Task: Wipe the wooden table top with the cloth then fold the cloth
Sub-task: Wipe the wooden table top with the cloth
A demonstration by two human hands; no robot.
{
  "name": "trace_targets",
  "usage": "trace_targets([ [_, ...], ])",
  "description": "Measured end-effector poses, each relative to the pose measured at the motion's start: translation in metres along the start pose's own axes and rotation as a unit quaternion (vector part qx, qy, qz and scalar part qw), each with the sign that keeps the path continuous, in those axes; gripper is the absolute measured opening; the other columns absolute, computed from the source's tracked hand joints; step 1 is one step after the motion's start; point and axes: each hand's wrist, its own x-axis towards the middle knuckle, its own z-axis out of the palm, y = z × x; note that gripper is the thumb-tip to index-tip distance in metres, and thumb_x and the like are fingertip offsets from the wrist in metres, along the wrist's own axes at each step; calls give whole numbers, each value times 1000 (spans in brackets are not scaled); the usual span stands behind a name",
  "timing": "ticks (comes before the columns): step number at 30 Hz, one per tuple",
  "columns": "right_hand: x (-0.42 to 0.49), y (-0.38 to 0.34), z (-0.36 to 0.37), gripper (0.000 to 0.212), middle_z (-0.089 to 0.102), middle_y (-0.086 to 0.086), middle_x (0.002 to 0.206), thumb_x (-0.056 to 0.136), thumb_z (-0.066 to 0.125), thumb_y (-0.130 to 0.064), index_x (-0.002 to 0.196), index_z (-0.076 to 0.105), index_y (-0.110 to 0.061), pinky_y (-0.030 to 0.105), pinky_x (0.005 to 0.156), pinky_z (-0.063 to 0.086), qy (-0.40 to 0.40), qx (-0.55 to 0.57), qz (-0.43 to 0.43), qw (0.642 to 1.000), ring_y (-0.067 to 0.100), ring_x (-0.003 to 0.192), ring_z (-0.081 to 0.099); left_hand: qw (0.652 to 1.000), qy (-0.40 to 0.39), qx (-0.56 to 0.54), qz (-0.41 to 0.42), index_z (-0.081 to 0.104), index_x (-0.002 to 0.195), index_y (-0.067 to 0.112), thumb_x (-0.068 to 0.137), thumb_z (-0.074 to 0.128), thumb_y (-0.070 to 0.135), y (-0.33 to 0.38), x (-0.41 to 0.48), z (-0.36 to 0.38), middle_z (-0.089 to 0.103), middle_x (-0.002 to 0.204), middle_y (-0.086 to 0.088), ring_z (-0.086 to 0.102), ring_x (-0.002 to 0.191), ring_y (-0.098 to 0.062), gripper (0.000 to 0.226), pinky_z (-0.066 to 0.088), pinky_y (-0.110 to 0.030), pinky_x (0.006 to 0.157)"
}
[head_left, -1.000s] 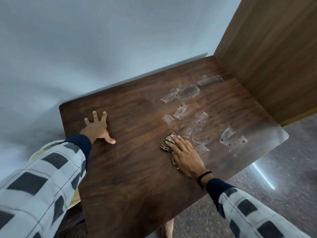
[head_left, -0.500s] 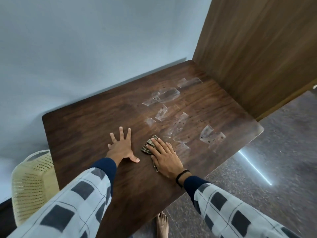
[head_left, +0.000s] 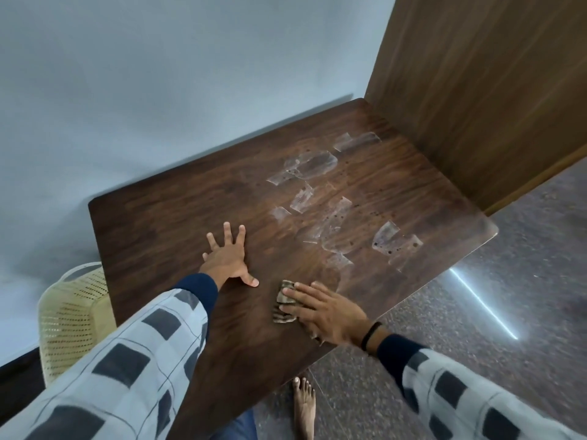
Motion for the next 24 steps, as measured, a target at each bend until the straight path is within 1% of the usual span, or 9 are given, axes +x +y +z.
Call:
trace_targets([
  [2, -2, 26, -11, 59, 3, -4, 171, 108, 29, -38, 162, 8, -38, 51, 127, 8, -9, 20, 78, 997, 21, 156, -3, 1000, 2, -6, 0, -30, 148, 36, 53, 94, 47, 1, 0, -1, -49, 148, 1, -30, 140, -46, 156, 10, -69, 111],
  [4, -6, 14, -9, 54, 12, -4, 170, 109, 30, -36, 161, 20, -34, 54, 124, 21, 41, 85, 234, 968, 19, 156, 1, 1000, 5, -8, 1, -29, 148, 36, 53, 94, 47, -1, -1, 0, -48, 149, 1, -30, 140, -46, 156, 9, -69, 111],
  [5, -9, -1, 0, 54, 16, -2, 170, 108, 31, -36, 161, 24, -33, 56, 123, 25, 63, 91, 246, 963, 20, 156, 4, 1000, 5, -5, 1, -30, 148, 36, 53, 94, 47, -1, -1, 0, -48, 149, 1, -30, 140, -46, 156, 9, -69, 111],
  [10, -50, 6, 11, 73, 3, 2, 172, 100, 47, -40, 163, 10, -36, 48, 127, 7, -11, -30, -44, 999, 26, 157, 5, 1000, 6, -2, -2, -29, 148, 36, 54, 94, 46, 1, -2, 1, -48, 148, 1, -30, 140, -46, 155, 9, -69, 112],
  [11, -47, 23, 4, 74, 2, 3, 171, 100, 49, -37, 163, 10, -35, 51, 126, 8, -28, -38, -32, 998, 26, 157, 4, 1000, 7, -3, -5, -29, 148, 36, 54, 94, 45, 2, -2, 1, -49, 148, 1, -30, 140, -46, 155, 9, -68, 112],
  [15, -20, 16, -12, 53, 8, -3, 169, 109, 29, -36, 161, 21, -33, 56, 124, 21, 30, 100, 265, 958, 21, 157, 2, 1000, 11, -7, -9, -29, 148, 37, 54, 94, 44, 2, -4, 0, -49, 148, 1, -30, 140, -46, 155, 7, -68, 112],
  [18, -14, -20, 5, 55, 16, 1, 170, 107, 33, -36, 161, 24, -31, 52, 124, 23, 39, 68, 127, 989, 25, 157, 11, 1000, 9, -11, -6, -29, 148, 36, 55, 94, 44, 2, -6, -1, -49, 148, 1, -31, 140, -45, 155, 7, -68, 112],
  [21, -2, 21, -11, 61, 8, 1, 170, 104, 36, -35, 162, 15, -35, 50, 125, 13, -6, 10, 8, 1000, 26, 156, 10, 1000, 8, -17, -4, -28, 149, 35, 56, 94, 42, 3, -7, -1, -49, 147, 1, -31, 140, -45, 154, 7, -68, 113],
  [24, 34, 49, -35, 57, 1, -3, 171, 110, 30, -34, 163, 10, -36, 52, 128, 4, -11, 75, 170, 982, 22, 158, -4, 1000, 9, -21, 1, -28, 149, 34, 56, 94, 43, 2, -9, 0, -48, 148, 0, -31, 140, -46, 154, 7, -69, 113],
])
